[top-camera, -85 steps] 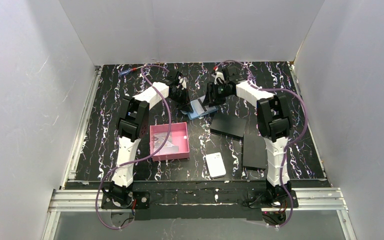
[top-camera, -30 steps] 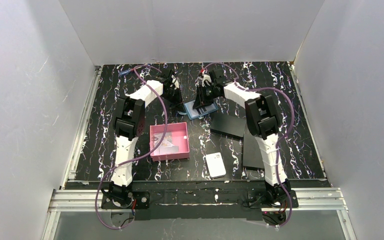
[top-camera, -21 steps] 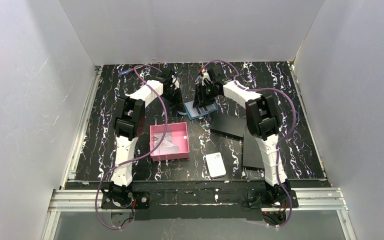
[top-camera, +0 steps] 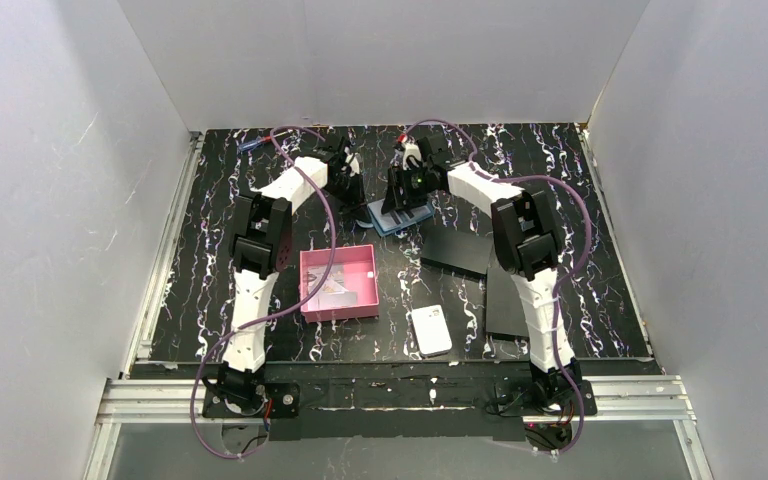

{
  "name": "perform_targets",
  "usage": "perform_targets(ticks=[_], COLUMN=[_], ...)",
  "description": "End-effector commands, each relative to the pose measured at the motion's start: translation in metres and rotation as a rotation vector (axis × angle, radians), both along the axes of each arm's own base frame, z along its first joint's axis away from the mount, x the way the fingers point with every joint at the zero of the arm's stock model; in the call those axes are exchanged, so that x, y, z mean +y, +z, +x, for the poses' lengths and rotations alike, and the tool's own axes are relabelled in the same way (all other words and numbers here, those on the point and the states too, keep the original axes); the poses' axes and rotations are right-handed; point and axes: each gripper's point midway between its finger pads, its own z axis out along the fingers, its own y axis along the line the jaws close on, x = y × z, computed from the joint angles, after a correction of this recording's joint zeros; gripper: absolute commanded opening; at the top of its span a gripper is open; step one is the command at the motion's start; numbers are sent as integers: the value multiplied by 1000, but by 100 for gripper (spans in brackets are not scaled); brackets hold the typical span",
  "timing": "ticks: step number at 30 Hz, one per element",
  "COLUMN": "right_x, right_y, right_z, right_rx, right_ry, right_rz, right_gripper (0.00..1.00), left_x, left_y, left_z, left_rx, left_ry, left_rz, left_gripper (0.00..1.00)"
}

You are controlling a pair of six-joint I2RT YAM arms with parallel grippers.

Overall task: Put the credit cards into the card holder
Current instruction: Insert the credit card into the card holder.

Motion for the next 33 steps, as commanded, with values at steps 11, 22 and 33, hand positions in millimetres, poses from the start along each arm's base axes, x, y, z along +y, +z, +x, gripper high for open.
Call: perform_targets(ticks=[11,22,33], right_x=[-98,-107,-109], right_y=[47,10,-7], right_z=[24,24,16], right_rx=[-12,115,183], right_ry=[-305,-326,-351], right_rz=[-66,32,99], right_gripper=[78,76,67], left_x=[-15,6,25], left_y=[42,105,61], left_z=[7,2,-34], left_rx=[-37,-105,53], left_ry=[-58,-39,-50], left_rz=[-88,-107,-54], left_gripper=[25,44,47])
